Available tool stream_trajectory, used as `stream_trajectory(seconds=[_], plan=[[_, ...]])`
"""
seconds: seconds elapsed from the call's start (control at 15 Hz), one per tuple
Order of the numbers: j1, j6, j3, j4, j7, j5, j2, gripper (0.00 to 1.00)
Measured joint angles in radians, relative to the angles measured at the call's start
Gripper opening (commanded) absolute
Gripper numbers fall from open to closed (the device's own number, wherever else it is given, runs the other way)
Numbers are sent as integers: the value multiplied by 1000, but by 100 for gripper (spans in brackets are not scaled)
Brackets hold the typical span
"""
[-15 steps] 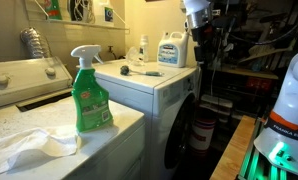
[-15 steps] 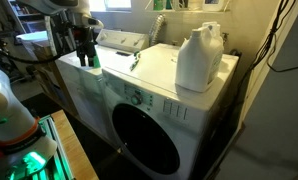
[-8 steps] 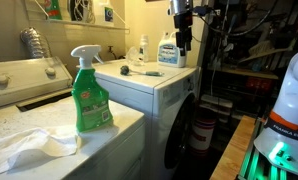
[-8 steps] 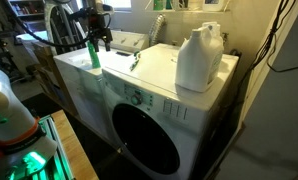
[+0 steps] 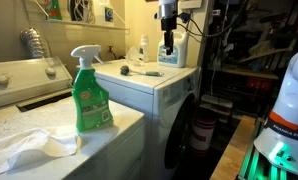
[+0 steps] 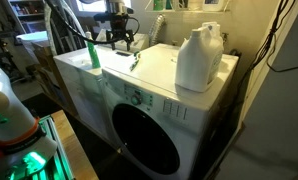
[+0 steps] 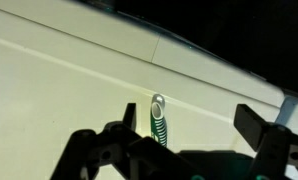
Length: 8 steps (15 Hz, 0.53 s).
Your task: Pick up the white and green brush and put it the right way up on the washing machine
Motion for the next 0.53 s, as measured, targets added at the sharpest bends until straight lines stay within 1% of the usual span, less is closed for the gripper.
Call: stream_trajectory(seconds=[0.13, 0.53], plan=[[1, 0, -2, 17, -16, 11, 23, 100], [5, 0, -4, 27, -19, 21, 29, 100]])
